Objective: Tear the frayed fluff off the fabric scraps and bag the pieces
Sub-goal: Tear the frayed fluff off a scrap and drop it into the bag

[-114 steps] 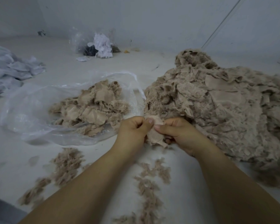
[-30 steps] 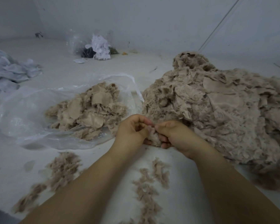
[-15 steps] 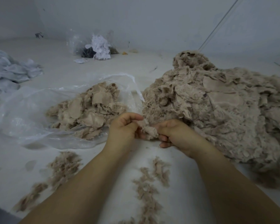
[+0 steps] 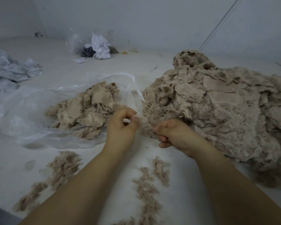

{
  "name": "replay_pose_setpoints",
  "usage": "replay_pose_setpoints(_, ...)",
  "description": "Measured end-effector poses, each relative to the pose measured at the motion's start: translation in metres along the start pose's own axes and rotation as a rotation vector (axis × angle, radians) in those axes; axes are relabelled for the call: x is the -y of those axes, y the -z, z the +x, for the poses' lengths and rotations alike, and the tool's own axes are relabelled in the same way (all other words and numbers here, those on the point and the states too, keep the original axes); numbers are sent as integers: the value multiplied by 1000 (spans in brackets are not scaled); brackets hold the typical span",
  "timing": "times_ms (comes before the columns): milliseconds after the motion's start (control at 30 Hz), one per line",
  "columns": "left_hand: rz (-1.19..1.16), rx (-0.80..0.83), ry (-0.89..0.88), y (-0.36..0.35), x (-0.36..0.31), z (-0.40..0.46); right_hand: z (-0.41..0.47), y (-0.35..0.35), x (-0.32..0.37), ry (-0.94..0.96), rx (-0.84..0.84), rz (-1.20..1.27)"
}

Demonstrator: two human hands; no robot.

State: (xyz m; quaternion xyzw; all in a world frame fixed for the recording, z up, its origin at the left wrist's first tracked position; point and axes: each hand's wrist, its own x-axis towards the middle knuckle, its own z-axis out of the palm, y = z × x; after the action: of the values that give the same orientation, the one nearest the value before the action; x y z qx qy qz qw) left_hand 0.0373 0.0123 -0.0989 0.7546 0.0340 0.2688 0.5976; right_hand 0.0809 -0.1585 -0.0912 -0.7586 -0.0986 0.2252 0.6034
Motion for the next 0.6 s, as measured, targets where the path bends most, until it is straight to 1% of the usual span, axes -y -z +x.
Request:
replay_pose_setpoints(67, -276, 1, 130, 1, -1, 1, 1, 1, -2, 8, -8, -26)
replay_pose_setpoints(133, -390, -21, 183, 3, -2, 1, 2, 0, -3, 14, -18, -40)
replay_pose_setpoints(300, -517, -67, 202, 7, -3, 2, 5, 0, -5, -6, -94, -48)
replay_pose_setpoints(500, -638, -146, 230, 16, -5, 6, 4, -1, -2, -18, -145, -51)
replay_pose_setpoints(533, -641, -142, 233, 16, -6, 6, 4, -1, -1, -19, -152, -42)
replay_pose_setpoints(600, -634, -67, 263, 13, -7, 4, 2, -1, 0, -14, -130, -49)
